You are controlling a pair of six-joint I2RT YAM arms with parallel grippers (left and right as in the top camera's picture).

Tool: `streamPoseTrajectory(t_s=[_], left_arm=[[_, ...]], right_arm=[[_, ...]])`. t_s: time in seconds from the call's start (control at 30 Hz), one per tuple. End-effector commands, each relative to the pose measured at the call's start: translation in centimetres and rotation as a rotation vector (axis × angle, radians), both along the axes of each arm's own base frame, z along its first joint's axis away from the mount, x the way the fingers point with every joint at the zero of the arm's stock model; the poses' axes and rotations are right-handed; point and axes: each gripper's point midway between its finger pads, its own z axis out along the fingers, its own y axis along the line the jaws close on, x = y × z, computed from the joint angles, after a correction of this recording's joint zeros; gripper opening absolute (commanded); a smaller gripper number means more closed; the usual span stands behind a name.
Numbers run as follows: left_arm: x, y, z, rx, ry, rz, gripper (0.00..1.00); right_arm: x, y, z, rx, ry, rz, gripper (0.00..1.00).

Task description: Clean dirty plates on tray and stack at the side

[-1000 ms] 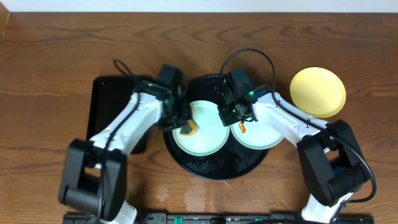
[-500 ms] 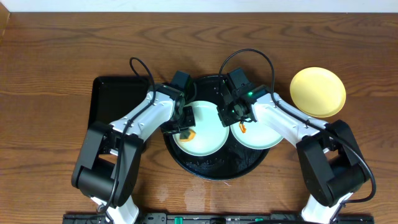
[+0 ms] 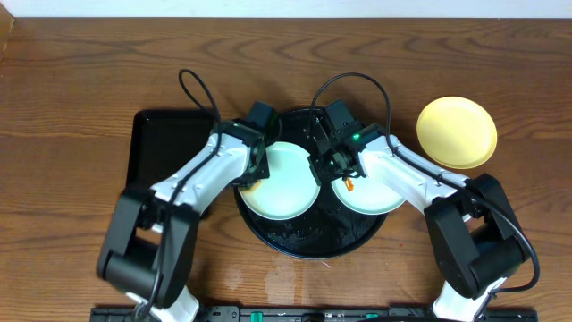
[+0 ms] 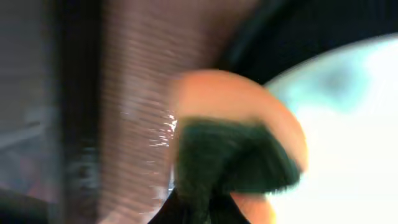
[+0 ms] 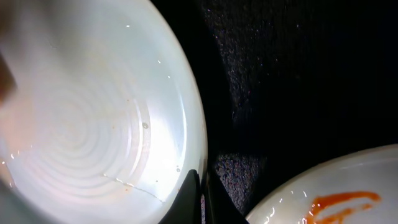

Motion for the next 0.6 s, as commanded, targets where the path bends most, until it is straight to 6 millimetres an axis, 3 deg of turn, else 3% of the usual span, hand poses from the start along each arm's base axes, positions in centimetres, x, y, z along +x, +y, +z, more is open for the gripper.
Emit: streamPoseTrajectory(t_s=[0.0, 0.2, 0.33, 0.4, 0.43, 0.57], left_arm=[[2.1, 3.3, 5.1, 0.142, -0.188, 0.050, 0.07], [1.1, 7.8, 11.5, 0.269, -0.377, 0.248, 0.07], [-0.4, 10.1, 13.9, 0.224, -0.430, 0.395, 0.07], [-1.1, 10.8, 14.6, 0.180, -0.432, 0.433, 0.07], [-1.6, 11.3, 14.7, 0.151, -0.420, 0.459, 0.08], [-2.9, 12.5, 14.1, 0.117, -0.353, 0.510, 0.08]], right_arm=[[0.5, -1.8, -0.1, -0.073, -0.023, -0.050, 0.01], [0.6, -1.7, 0.0, -0.069, -0.025, -0.057, 0.01], [1.3, -1.3, 1.6, -0.047, -0.059, -0.058, 0.01], [2.0, -0.9, 3.3, -0.025, -0.095, -0.059, 0.01], [2.6, -0.6, 5.1, -0.008, -0.132, -0.060, 0.01], [4.2, -1.1, 10.1, -0.019, -0.269, -0.069, 0.01]])
